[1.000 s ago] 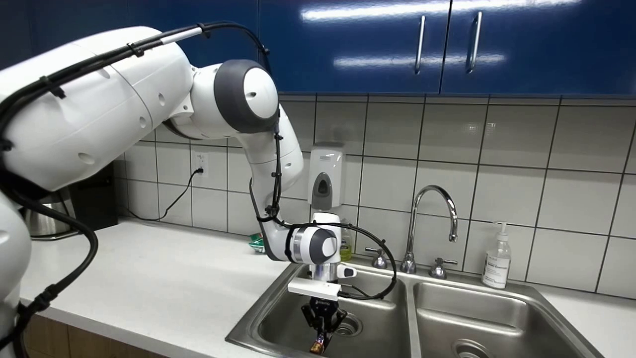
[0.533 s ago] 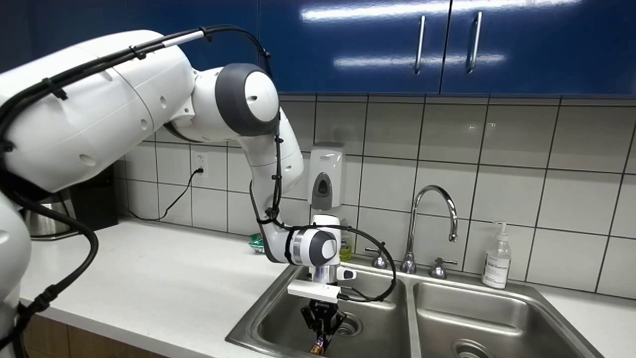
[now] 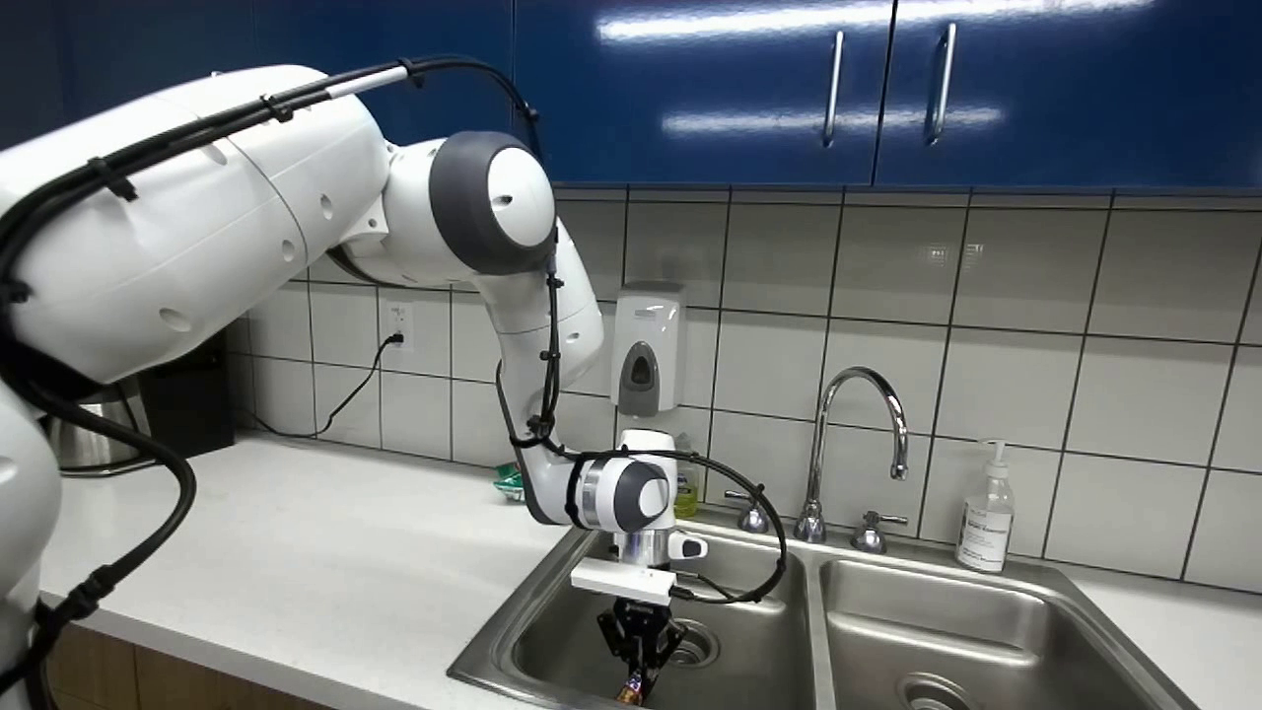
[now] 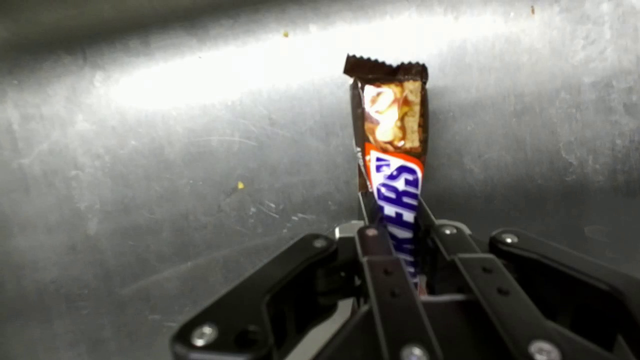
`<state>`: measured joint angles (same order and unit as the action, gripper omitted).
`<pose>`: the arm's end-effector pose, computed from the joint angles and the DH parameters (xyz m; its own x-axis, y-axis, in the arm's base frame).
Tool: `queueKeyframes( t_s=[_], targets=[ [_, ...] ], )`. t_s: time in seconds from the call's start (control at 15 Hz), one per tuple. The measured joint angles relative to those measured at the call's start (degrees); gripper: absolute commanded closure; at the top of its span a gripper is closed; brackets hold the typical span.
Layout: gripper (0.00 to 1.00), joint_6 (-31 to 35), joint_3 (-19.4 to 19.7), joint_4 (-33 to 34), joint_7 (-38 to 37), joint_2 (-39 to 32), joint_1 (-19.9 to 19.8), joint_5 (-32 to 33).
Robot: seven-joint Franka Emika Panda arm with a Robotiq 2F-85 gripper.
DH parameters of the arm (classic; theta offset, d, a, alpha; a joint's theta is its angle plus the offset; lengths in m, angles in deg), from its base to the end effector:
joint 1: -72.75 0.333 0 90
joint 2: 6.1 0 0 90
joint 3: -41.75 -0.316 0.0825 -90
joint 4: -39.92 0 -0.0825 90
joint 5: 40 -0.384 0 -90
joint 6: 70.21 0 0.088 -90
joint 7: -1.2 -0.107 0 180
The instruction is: Put the snickers bar inside the sink
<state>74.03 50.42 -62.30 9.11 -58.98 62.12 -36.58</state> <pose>0.5731 -0.2009 0.0282 0.9724 -0.1087 -0.2063 -0.0855 -0.9893 0.1180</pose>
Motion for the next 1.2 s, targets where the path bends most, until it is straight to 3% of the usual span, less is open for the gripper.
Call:
queueKeyframes(
  t_s=[0.07, 0.13, 0.2, 0.67, 0.8, 1.2],
  targets=[
    [0.96, 0.0, 0.0, 0.0, 0.0, 0.0, 0.0, 0.0],
    [0.59, 0.0, 0.0, 0.0, 0.0, 0.0, 0.0, 0.0],
    [0.58, 0.0, 0.0, 0.0, 0.0, 0.0, 0.0, 0.0],
    [0.05, 0.0, 0.0, 0.2, 0.0, -0.1, -0.1, 0.0],
    [0.00, 0.0, 0.0, 0.5, 0.0, -0.1, -0.1, 0.0],
    [0.00, 0.0, 0.0, 1.3, 0.0, 0.3, -0.1, 0.0]
  ],
)
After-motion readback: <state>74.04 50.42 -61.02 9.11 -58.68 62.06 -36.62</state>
